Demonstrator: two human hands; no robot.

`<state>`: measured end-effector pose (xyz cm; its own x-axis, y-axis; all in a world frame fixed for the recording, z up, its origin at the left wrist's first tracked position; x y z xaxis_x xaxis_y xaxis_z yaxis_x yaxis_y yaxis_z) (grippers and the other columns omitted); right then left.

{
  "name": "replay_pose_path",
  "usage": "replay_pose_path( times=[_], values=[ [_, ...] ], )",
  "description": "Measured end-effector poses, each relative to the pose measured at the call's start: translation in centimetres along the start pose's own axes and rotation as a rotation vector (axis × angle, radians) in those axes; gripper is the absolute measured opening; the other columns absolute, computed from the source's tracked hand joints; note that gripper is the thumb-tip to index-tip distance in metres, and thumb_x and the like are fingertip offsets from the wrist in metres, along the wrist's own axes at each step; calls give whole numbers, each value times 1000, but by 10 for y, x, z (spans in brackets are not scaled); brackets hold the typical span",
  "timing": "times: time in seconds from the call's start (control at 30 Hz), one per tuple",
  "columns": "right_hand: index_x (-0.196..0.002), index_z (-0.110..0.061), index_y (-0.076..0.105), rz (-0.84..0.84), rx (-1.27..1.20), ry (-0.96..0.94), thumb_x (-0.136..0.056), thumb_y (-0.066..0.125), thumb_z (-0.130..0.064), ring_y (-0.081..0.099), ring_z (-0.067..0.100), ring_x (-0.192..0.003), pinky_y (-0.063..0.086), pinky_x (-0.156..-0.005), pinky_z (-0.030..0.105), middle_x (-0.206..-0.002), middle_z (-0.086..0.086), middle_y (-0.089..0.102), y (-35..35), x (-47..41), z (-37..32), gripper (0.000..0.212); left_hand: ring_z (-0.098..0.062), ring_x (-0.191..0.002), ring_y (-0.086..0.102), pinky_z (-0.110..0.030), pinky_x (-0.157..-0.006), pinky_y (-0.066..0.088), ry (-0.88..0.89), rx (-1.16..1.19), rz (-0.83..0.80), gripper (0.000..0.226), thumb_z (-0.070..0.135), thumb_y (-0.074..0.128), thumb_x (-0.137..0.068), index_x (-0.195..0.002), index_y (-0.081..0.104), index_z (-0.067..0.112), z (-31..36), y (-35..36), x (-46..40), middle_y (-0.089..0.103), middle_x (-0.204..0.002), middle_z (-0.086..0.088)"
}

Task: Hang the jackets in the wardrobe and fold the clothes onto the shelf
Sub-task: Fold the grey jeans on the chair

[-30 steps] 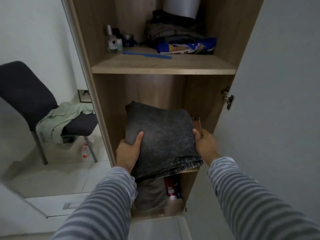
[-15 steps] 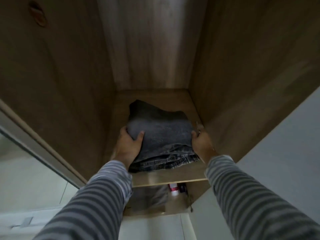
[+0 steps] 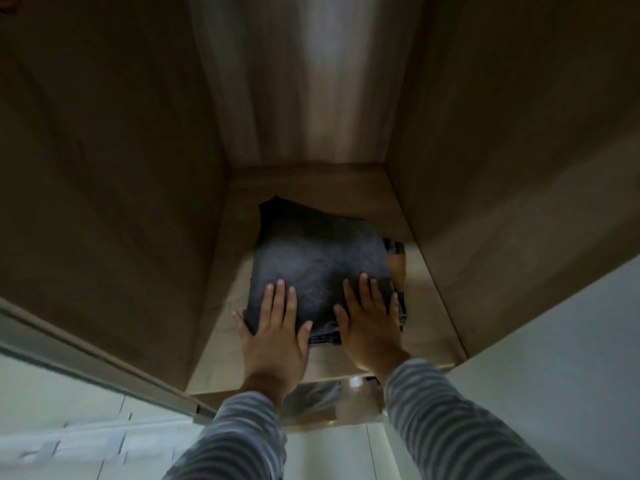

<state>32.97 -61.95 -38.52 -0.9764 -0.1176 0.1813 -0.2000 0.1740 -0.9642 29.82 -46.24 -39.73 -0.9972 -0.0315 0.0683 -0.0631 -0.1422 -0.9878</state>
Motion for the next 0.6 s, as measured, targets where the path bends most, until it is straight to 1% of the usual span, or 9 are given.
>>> replay_pose_path(
  times=[0.07, 0.13, 0.17, 0.2, 0.27, 0.33, 0.37, 0.47, 0.6],
  values=[
    [-153, -24, -2, -2, 0, -2, -66, -32, -63, -11, 23, -148, -9, -115, 52, -161, 6, -12, -2, -19, -1, 100, -9, -141, -23, -60, -111, -9, -12, 27, 21, 79, 56, -13, -79, -150, -8, 22, -2, -1, -21, -14, -159, 6],
    [-153, -24, -4, 3, -8, 0, -80, -20, -60, -13, 22, -148, -11, -115, 51, -160, 6, -13, -5, -46, -2, 82, -6, -135, -32, -59, -113, -7, -33, 43, -2, 86, 56, -23, -69, -149, -17, 23, -2, -5, -49, -26, -155, 8],
    [-153, -25, -3, 16, -10, -3, -88, -13, -57, -12, 21, -148, -11, -116, 51, -161, 6, -12, -7, -62, -2, 73, -5, -133, -34, -59, -113, -7, -48, 45, -8, 88, 55, -25, -66, -148, -20, 24, -2, -5, -65, -28, -155, 8],
    [-153, -25, -2, 50, -9, -10, -90, -9, -55, -10, 21, -148, -9, -116, 52, -161, 6, -10, -8, -79, -2, 70, -4, -133, -34, -58, -114, -7, -65, 47, -1, 87, 55, -25, -66, -147, -22, 24, -3, -6, -81, -28, -156, 8],
    [-153, -25, 1, 101, 19, -20, -89, -8, -55, -6, 21, -149, -7, -116, 53, -161, 7, -6, -11, -114, -3, 71, -5, -137, -31, -57, -116, -6, -87, 57, 32, 74, 58, -16, -80, -146, -23, 24, -4, -3, -115, -27, -156, 7],
    [-153, -24, 1, 101, -1, -13, -98, 4, -50, -8, 21, -149, -10, -116, 52, -161, 6, -9, -13, -148, -5, 60, -9, -143, -25, -53, -118, -4, -78, 84, 41, 63, 50, 2, -96, -149, -18, 22, -8, 2, -152, -25, -157, 5],
    [-153, -25, 0, 100, -12, -10, -100, 7, -48, -10, 21, -148, -11, -116, 51, -161, 5, -10, -14, -162, -6, 58, -11, -145, -22, -51, -119, -3, -61, 91, 50, 63, 48, 4, -98, -150, -16, 20, -10, 5, -169, -24, -158, 4],
    [-153, -27, -1, 107, -19, -15, -100, 8, -47, -12, 21, -148, -13, -116, 49, -161, 3, -12, -18, -198, -6, 57, -12, -145, -21, -47, -119, 2, -42, 109, 97, 68, 52, 2, -93, -151, -11, 20, -19, 14, -213, -21, -159, 3],
    [-153, -29, -3, 82, 9, -16, -101, 9, -47, -10, 21, -148, -11, -117, 49, -161, 3, -12, -23, -236, -5, 56, -12, -144, -24, -45, -120, -3, -38, 154, 66, 61, 47, 12, -101, -152, -10, 23, -21, 13, -247, -23, -158, 5]
  ],
)
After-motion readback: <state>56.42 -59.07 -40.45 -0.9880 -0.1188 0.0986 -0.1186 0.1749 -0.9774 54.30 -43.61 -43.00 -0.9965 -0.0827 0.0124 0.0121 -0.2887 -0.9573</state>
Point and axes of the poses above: each hand's wrist, its own x-axis away from the middle knuckle, its own y-axis out of the palm, z = x × y, the point moved 1 cm from there along -x, towards the middle knuckle
